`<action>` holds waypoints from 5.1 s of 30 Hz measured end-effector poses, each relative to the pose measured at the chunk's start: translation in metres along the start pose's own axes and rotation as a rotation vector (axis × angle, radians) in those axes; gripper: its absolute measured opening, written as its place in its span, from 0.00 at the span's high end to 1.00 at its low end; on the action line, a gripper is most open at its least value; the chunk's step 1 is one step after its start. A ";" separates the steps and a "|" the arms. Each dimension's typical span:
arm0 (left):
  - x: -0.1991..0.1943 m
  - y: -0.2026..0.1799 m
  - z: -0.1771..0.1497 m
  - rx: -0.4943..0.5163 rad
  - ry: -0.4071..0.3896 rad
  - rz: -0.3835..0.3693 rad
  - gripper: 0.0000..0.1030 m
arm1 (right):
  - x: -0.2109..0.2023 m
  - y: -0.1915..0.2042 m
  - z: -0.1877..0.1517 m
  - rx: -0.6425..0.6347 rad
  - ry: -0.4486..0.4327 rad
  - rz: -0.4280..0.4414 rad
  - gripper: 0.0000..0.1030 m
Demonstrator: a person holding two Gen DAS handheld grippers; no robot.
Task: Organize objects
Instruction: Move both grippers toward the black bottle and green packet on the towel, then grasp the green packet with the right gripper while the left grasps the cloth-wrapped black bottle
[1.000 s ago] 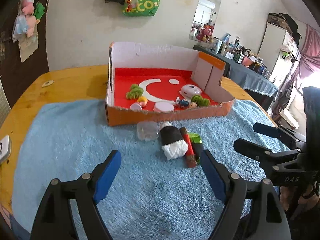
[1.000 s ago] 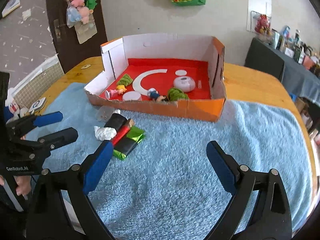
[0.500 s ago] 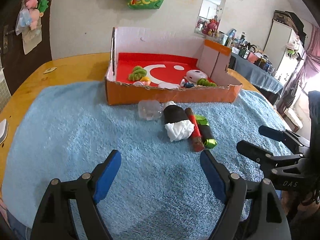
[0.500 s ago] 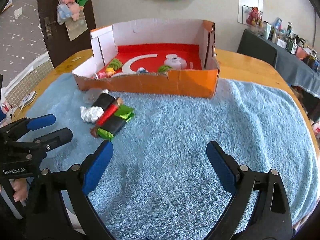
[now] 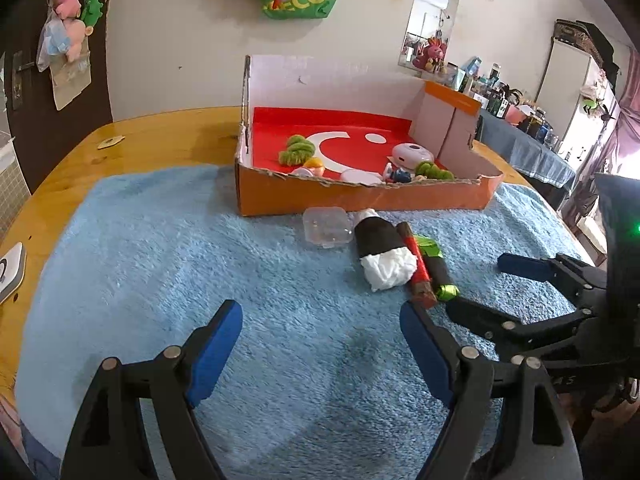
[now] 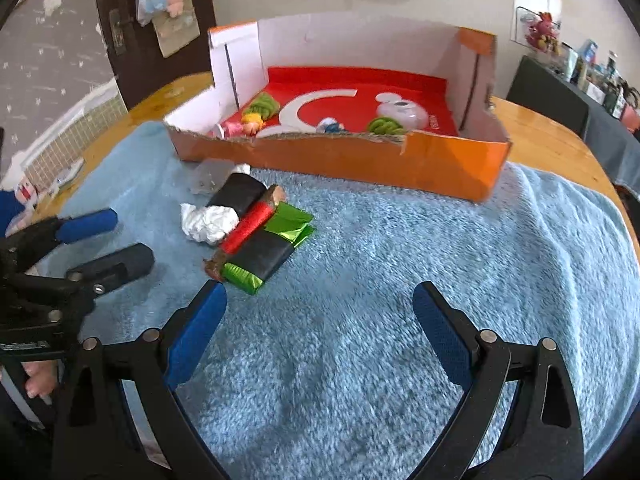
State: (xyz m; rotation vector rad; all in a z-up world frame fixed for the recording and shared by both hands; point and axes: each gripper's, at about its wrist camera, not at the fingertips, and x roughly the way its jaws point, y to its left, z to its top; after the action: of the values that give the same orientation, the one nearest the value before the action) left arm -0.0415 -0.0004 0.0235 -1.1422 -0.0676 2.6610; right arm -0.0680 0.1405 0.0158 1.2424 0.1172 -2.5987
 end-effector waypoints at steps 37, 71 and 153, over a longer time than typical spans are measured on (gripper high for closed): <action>0.055 -0.030 0.048 0.154 0.143 -0.066 0.25 | 0.007 -0.021 0.015 -0.072 0.067 0.051 0.07; 0.049 -0.010 0.043 0.176 0.143 -0.119 0.30 | 0.024 -0.007 0.034 -0.088 0.099 0.080 0.07; 0.049 -0.045 0.046 0.266 0.176 -0.174 0.64 | 0.026 -0.013 0.043 -0.211 0.056 0.132 0.78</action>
State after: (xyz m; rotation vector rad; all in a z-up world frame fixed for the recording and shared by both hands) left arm -0.0977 0.0577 0.0274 -1.2136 0.2023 2.3245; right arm -0.1191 0.1402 0.0222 1.2047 0.3009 -2.3703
